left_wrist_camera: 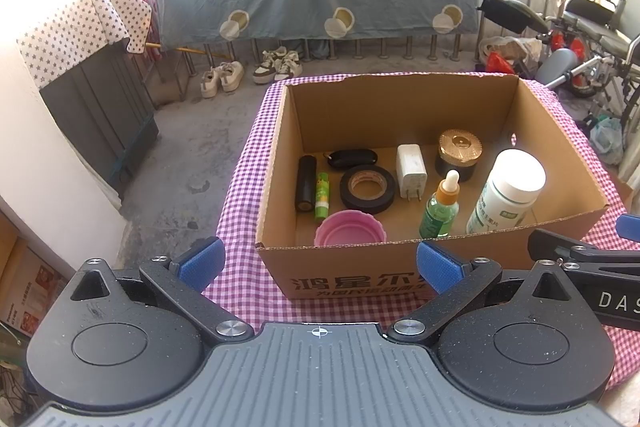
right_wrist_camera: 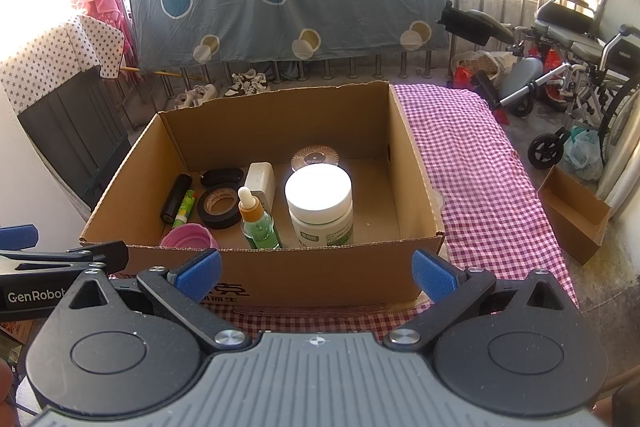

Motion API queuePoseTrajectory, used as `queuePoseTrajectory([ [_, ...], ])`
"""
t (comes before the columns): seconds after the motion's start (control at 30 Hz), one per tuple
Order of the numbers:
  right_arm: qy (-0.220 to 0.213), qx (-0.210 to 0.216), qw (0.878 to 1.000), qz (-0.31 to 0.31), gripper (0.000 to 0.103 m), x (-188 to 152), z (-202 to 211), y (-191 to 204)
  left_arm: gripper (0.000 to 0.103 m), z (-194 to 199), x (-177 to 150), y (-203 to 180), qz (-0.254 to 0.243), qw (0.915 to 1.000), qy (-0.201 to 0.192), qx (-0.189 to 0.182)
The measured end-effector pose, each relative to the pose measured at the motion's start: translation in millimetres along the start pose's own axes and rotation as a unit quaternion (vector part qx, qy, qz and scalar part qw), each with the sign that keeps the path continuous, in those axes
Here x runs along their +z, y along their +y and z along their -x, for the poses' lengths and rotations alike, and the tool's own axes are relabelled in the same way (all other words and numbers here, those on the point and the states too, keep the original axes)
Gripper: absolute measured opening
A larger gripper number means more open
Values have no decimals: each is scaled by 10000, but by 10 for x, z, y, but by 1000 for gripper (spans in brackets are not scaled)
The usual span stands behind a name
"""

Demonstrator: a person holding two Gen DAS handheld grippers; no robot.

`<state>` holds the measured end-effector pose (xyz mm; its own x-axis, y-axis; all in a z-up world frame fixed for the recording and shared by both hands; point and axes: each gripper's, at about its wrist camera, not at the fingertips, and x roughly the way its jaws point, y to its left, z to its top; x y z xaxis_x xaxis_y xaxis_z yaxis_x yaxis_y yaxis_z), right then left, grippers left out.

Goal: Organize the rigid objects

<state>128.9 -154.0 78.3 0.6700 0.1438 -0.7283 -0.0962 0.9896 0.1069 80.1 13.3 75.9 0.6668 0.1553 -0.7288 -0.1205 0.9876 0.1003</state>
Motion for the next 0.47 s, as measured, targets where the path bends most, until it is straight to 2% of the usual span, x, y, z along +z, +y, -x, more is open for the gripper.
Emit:
queuePoseTrajectory([
  [0.47,0,9,10000,-10,103,6,20,-4,103,20,1,0,6,10000,3,7],
])
